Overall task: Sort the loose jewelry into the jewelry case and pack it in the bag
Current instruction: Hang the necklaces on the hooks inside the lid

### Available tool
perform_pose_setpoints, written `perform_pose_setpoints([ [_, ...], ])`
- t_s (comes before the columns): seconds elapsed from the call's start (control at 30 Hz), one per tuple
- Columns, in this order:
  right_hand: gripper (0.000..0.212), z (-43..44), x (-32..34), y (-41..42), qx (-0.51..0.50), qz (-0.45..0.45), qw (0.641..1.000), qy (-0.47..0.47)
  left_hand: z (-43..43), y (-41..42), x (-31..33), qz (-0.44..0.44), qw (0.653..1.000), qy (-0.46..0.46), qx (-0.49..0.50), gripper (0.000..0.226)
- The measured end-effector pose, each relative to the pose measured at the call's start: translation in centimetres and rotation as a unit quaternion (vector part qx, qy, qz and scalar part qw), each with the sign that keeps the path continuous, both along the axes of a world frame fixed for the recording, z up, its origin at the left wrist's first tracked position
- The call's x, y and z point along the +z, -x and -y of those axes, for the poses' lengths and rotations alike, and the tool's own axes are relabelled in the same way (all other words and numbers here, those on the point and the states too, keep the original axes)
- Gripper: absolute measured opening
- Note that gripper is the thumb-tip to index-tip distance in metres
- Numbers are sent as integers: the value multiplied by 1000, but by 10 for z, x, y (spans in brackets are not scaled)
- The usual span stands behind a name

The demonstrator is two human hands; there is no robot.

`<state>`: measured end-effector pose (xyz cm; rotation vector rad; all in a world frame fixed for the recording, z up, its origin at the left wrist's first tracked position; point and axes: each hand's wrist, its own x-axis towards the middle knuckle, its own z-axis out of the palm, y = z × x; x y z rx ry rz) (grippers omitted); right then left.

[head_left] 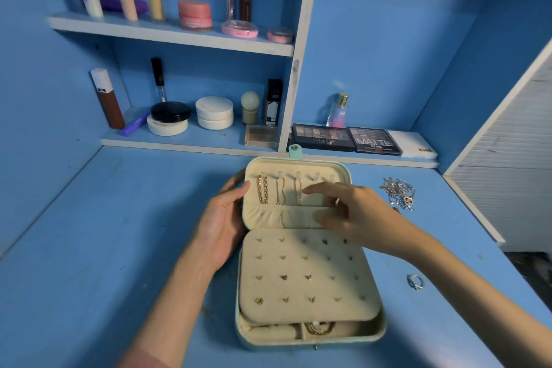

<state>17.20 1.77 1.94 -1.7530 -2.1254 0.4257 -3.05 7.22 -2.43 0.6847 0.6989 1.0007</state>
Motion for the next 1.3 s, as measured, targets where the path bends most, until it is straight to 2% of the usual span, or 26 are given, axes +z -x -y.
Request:
perform_pose_setpoints([
  [0.13, 22, -1, 13, -15, 3, -68, 997, -22, -1, 0, -1, -5, 1000, -3, -4, 49],
  [0.23, 14, -9, 22, -38, -57, -72, 993, -69, -1, 0, -1, -5, 1000, -4, -6, 43],
  [0.33, 12, -20, 23, -71, -120, -18, 990, -67, -1, 0, -1, -6, 1000, -8, -10, 47],
  [0.43, 18, -25, 16, -98, -127, 94, 987, 10, -1, 0, -1, -9, 1000, -10, -9, 48],
  [0.57, 14, -21, 5, -110, -110, 213, 966, 93, -1, 0, -1, -11, 1000, -16, -8, 50],
  [0.67, 16, -21, -1, -112, -102, 216, 963, 124, -1, 0, -2, -15, 1000, -15, -8, 52],
  [0.77, 3, -23, -4, -113, -122, 206, 963, 122, 0, 1, -1, -15, 1000, -15, -8, 51],
  [0.87, 2, -24, -5, -113, -125, 206, 963, 122, 0, 0, 0, -10, 1000, -17, -10, 48],
  [0.97, 21, -25, -6, -112, -128, 193, 963, 138, 0, 0, 0, -8, 1000, -16, -7, 47],
  [1.03, 26, -25, -8, -111, -132, 188, 963, 144, 1, 0, 0, -13, 1000, -18, -6, 44],
  [1.13, 20, -23, -8, -110, -145, 116, 976, 111, 1, 0, 1, -14, 1000, -20, -12, 48],
  [1.2, 19, -22, 2, -108, -149, 3, 986, 75, 1, 0, 1, -12, 1000, -15, -10, 49],
  [1.3, 16, -19, 23, -103, -140, -190, 970, 63, 1, 0, 1, -12, 1000, -11, -6, 46],
])
